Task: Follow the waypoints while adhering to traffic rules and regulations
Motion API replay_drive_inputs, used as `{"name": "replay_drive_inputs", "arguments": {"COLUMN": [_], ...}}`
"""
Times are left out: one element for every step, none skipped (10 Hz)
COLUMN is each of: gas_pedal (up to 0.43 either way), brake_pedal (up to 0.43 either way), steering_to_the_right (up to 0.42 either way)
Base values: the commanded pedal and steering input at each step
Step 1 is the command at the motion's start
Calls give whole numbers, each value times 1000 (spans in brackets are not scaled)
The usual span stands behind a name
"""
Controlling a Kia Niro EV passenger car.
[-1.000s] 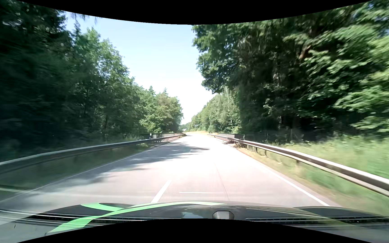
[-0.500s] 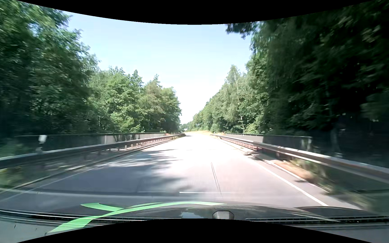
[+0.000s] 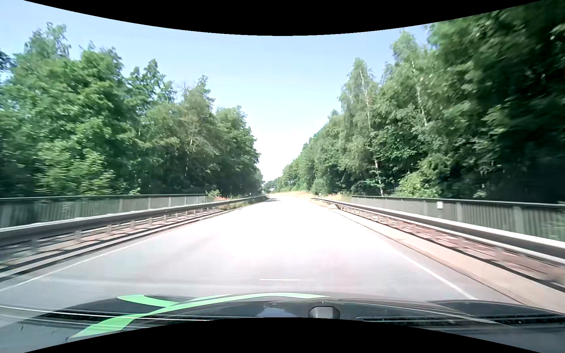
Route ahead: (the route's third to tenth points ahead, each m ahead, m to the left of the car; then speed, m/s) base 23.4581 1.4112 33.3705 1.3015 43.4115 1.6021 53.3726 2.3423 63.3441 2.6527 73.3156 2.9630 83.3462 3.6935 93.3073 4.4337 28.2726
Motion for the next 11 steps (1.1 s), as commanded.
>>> {"name": "replay_drive_inputs", "arguments": {"gas_pedal": [220, 220, 220, 220, 228, 248, 280, 287, 311, 311, 311], "brake_pedal": [0, 0, 0, 0, 0, 0, 0, 0, 0, 0, 0], "steering_to_the_right": [-8, -8, -9, -9, -8, -8, -8, -8, -7, -7, -8]}}
